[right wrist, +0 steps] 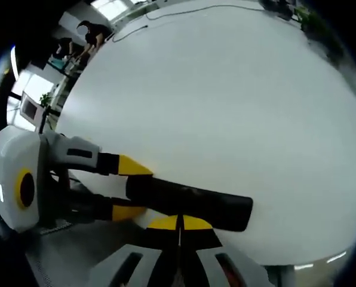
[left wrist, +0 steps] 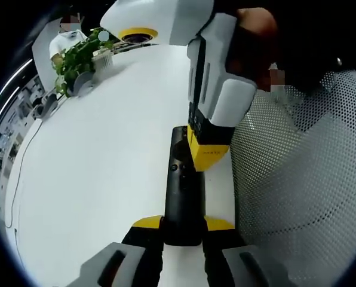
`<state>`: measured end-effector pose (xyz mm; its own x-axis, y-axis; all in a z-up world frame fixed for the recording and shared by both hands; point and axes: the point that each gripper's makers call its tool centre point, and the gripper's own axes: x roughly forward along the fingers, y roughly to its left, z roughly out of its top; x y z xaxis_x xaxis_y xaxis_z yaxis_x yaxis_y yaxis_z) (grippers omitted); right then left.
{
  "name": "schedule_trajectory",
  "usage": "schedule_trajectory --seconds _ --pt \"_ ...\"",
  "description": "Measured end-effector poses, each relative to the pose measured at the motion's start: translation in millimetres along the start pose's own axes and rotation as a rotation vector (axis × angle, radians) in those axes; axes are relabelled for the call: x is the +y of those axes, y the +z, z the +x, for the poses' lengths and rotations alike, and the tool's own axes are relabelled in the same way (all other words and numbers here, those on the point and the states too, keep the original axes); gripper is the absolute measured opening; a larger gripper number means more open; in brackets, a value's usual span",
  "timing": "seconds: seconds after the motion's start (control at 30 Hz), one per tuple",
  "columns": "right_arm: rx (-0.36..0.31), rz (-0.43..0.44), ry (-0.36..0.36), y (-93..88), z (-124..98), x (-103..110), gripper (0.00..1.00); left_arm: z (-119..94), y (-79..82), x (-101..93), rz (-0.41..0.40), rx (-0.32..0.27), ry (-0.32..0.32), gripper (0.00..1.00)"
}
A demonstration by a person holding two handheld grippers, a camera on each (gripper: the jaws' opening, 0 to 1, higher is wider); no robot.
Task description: Press the specified remote control buttons in sequence, fully releasing each button before pressing the next.
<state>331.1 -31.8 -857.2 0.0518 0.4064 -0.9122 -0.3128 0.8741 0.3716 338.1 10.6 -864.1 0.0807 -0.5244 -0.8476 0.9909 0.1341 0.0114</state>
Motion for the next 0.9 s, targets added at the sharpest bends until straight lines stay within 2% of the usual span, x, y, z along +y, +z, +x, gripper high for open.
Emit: schedule_trajectory --seconds 0.23,0.6,0.73,0.9 --pt "0.001 0.011 0.0 0.0 0.6 -1.1 0.0 0.3 0.1 0.1 0.008 0.005 -0.001 0.24" --pt "0.018 -0.057 -0.044 -0.8 4.1 -0.1 0.0 -0.1 0.4 0.0 0.022 0.009 0.0 0.25" --pt "-0.006 -0.025 -0.022 -1.3 1.9 -1.5 0.0 -0.1 0.4 0.2 0.022 0.008 0.002 0.25" --pt "-0.003 -0.007 -0.01 0.7 1.4 0.6 0.0 -0.1 0.0 0.3 0.011 0.002 0.003 0.25"
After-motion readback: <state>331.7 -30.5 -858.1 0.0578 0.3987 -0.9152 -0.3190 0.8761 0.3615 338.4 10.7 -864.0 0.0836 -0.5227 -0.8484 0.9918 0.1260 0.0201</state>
